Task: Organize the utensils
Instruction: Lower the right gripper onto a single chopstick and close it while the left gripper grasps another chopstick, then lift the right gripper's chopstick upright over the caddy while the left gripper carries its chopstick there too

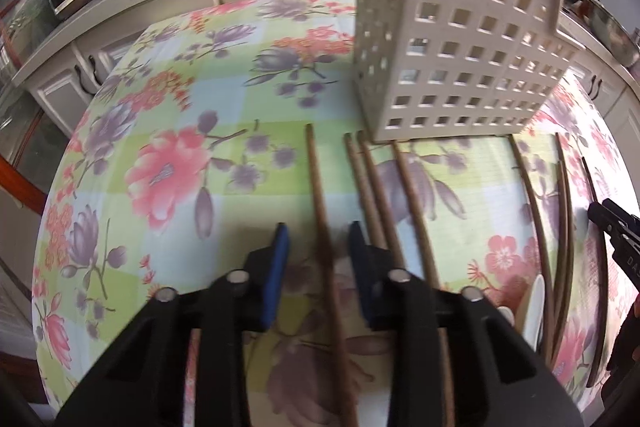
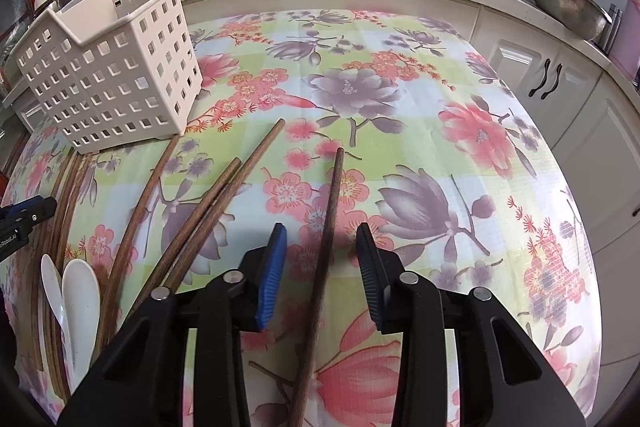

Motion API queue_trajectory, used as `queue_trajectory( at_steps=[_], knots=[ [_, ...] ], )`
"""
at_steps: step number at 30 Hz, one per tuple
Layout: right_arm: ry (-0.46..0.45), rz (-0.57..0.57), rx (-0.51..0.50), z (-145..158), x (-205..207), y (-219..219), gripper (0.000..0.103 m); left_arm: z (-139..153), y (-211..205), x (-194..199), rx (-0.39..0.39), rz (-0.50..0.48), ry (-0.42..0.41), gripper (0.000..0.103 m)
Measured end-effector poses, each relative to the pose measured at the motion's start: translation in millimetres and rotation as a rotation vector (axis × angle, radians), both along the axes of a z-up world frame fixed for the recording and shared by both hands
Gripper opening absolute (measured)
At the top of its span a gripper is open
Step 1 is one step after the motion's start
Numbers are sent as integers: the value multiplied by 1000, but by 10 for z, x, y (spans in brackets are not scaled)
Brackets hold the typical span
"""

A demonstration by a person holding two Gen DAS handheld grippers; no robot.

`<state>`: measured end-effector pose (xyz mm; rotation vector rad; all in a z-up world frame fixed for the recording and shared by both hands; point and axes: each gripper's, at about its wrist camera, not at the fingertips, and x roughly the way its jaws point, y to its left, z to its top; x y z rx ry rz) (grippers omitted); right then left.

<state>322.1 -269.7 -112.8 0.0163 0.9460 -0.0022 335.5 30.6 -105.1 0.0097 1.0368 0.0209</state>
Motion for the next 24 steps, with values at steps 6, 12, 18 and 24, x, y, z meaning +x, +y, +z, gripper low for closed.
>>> queue_trajectory(
  at_steps=[6, 12, 18, 24],
  knots=[
    [-9, 19, -7, -2, -35, 60, 14, -8, 58, 15, -21, 6, -7, 7],
    [-16, 16, 32, 0, -27, -19, 9, 1, 109, 26, -61, -2, -3, 6],
    [-57, -6, 23, 72, -89, -37, 9, -2, 132, 15, -88, -1, -11, 6],
    [-114, -8, 21, 251, -188, -41, 9, 109, 141, -91, -98, 2, -53, 6]
  ],
)
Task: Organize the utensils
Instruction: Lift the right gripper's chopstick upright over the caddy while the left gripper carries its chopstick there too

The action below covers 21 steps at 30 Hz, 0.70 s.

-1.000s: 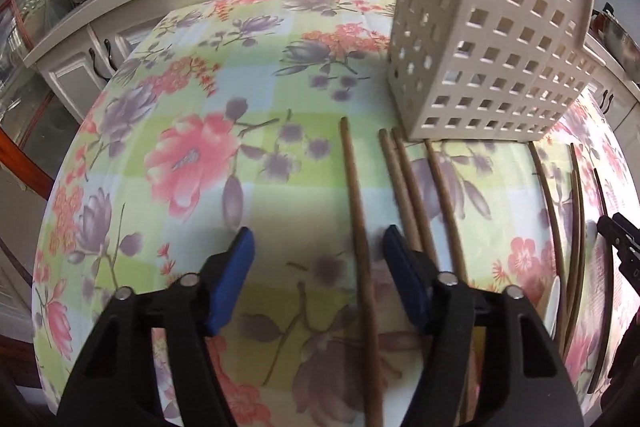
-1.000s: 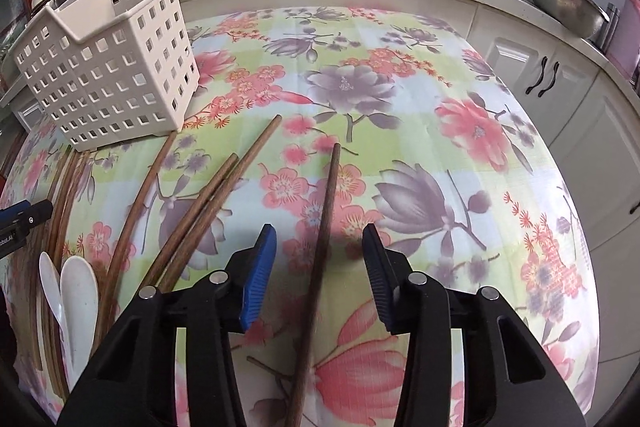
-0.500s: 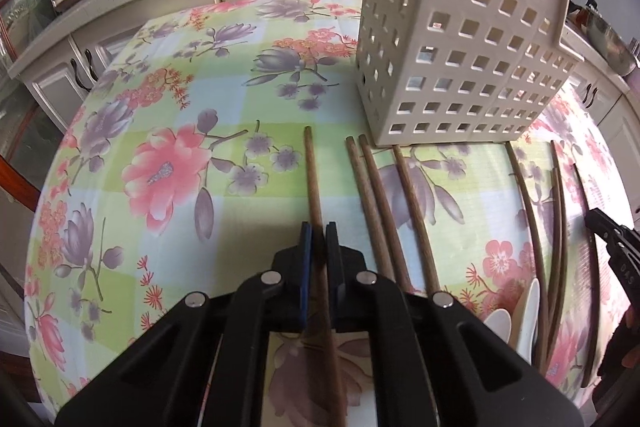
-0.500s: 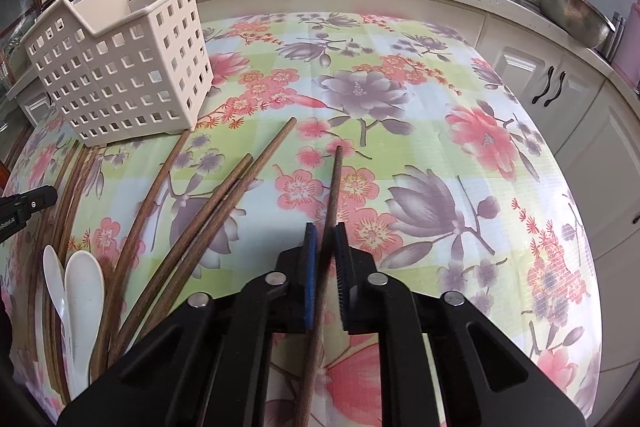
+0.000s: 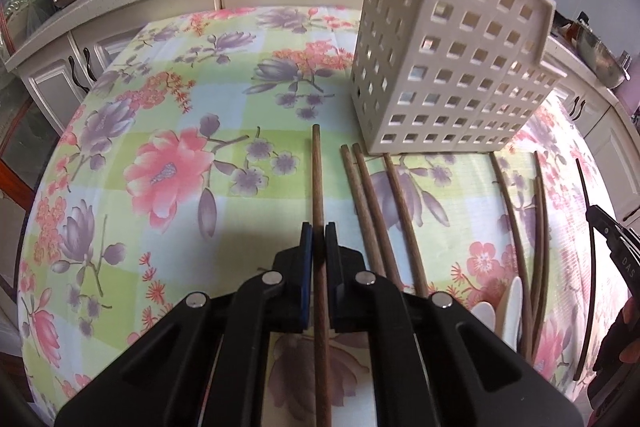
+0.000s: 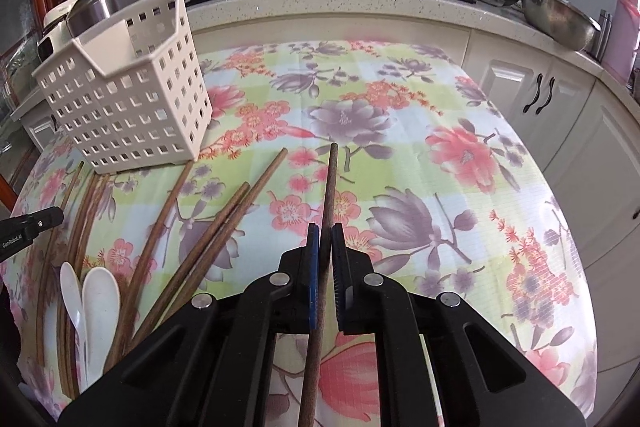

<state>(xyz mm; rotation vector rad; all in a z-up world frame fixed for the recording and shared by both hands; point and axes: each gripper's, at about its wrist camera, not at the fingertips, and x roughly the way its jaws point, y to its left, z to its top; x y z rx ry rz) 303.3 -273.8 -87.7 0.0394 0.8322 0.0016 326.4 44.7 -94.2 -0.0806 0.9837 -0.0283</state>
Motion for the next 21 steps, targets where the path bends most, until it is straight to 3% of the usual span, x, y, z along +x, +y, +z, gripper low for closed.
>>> queue_trajectory(
  at_steps=[21],
  knots=[
    [-203, 31, -32, 680, -522, 119, 9, 670, -29, -633, 24, -23, -221, 6]
  ],
)
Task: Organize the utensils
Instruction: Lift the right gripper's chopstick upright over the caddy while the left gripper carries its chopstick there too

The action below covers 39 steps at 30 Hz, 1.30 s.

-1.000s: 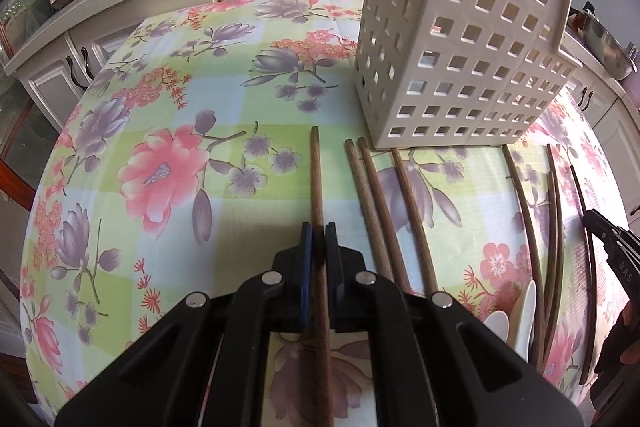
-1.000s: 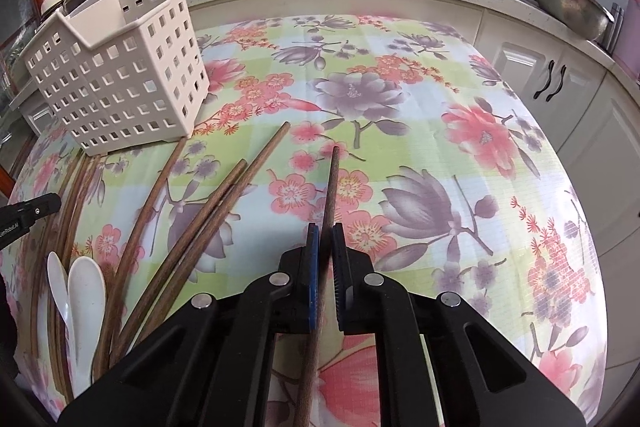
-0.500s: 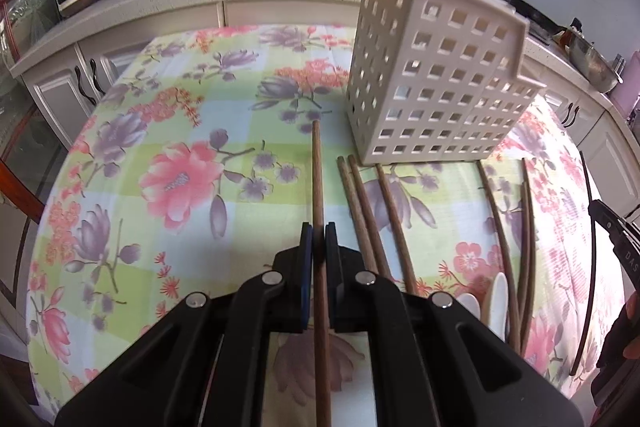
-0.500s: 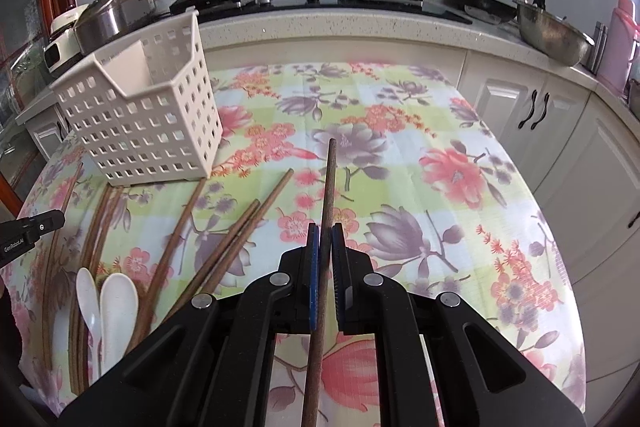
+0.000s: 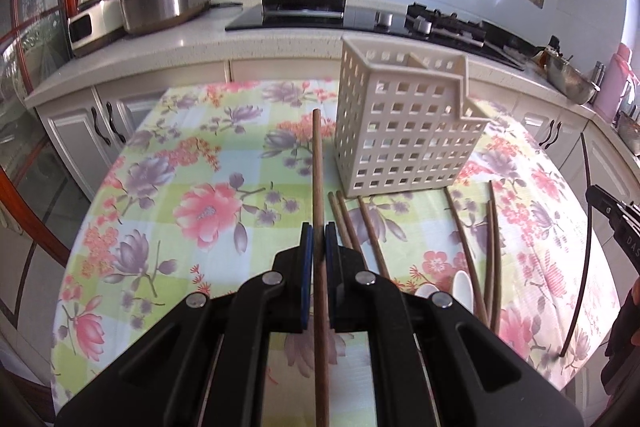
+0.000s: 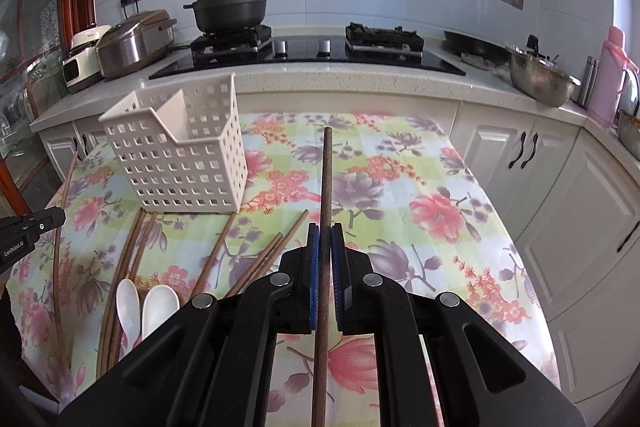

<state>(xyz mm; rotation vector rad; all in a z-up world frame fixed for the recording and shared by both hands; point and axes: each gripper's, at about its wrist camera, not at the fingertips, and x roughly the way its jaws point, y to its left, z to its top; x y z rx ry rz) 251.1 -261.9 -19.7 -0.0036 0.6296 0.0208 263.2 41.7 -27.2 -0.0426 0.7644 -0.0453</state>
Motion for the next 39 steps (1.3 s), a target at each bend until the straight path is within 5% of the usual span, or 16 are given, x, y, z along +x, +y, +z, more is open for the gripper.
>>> queue_trajectory(
  at_steps=[12, 39],
  knots=[
    [-125, 54, 44, 378, -271, 27, 9, 308, 47, -281, -37, -54, -110, 6],
    [-179, 81, 27, 683, -211, 122, 8, 784, 34, -299, 7, -46, -226, 6]
  ],
)
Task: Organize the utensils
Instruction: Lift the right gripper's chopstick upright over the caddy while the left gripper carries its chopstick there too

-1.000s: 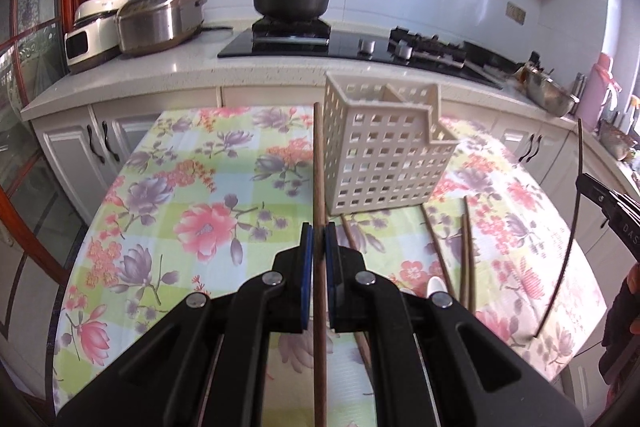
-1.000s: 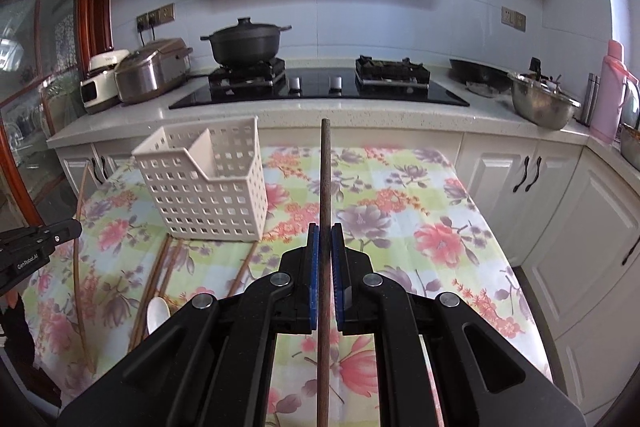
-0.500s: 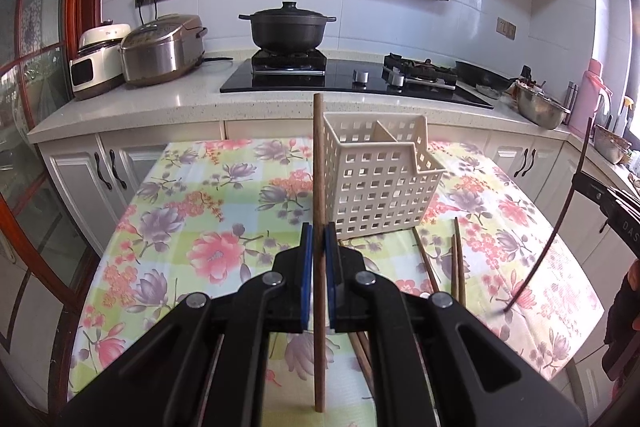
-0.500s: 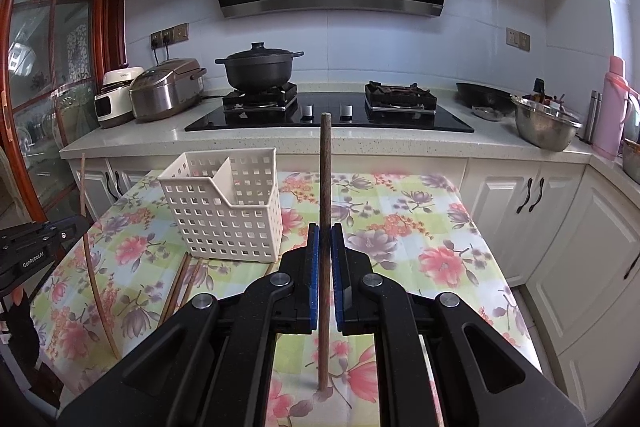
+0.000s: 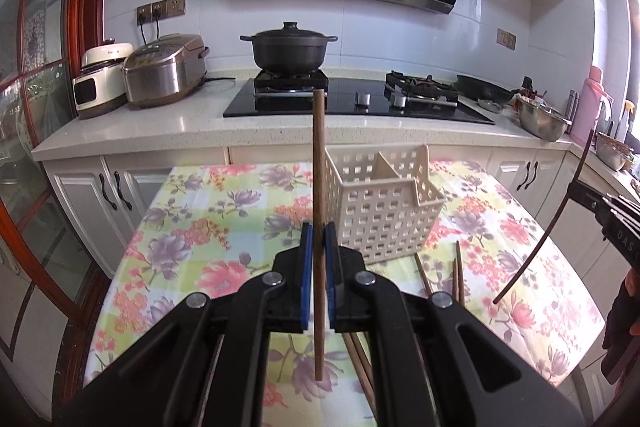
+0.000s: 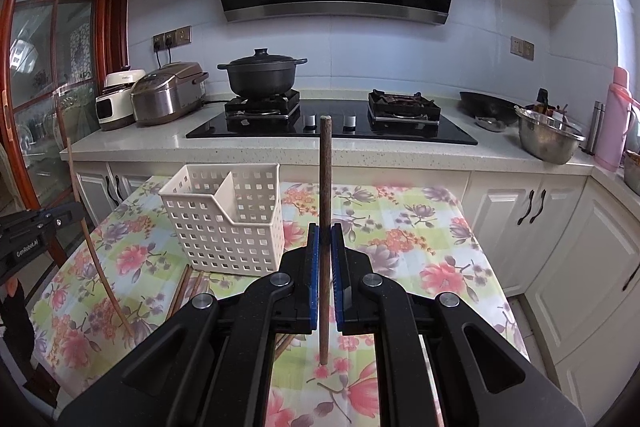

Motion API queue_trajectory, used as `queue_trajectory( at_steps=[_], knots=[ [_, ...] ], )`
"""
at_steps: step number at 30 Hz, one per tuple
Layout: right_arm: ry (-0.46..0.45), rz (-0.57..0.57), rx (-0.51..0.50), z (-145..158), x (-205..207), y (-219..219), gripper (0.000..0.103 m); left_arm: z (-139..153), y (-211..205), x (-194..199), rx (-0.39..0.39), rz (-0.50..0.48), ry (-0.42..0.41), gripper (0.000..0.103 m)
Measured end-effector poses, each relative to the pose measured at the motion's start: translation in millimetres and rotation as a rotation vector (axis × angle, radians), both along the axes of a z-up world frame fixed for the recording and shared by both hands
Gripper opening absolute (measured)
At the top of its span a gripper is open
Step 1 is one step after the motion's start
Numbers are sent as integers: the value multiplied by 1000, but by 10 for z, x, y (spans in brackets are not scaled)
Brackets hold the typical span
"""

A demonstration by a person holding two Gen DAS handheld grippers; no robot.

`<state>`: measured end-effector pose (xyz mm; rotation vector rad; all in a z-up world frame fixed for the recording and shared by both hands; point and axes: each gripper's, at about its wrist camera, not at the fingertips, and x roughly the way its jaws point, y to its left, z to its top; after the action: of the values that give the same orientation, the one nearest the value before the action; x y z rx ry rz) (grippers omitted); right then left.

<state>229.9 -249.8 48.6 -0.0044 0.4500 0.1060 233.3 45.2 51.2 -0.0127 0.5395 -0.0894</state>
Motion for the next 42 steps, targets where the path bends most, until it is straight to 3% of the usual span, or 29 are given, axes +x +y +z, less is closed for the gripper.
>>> queue_trajectory(
  at_steps=[8, 16, 24, 29, 34, 42],
  knots=[
    [-17, 25, 12, 243, 180, 56, 8, 284, 29, 211, -2, -3, -18, 6],
    [-61, 55, 21, 585, 380, 217, 8, 807, -130, 385, 34, -17, -106, 6],
    [-65, 94, 72, 870, 778, 392, 8, 1347, -233, 707, -9, -31, -168, 6],
    [-80, 113, 66, 1004, 1011, 569, 8, 1529, -292, 962, -28, -33, -190, 6],
    [-9, 140, 71, 861, 1270, 698, 8, 1391, -345, 1296, -52, -50, -131, 6],
    [140, 149, 82, 333, 1590, 802, 9, 633, -419, 1664, -60, -74, 38, 6]
  ],
)
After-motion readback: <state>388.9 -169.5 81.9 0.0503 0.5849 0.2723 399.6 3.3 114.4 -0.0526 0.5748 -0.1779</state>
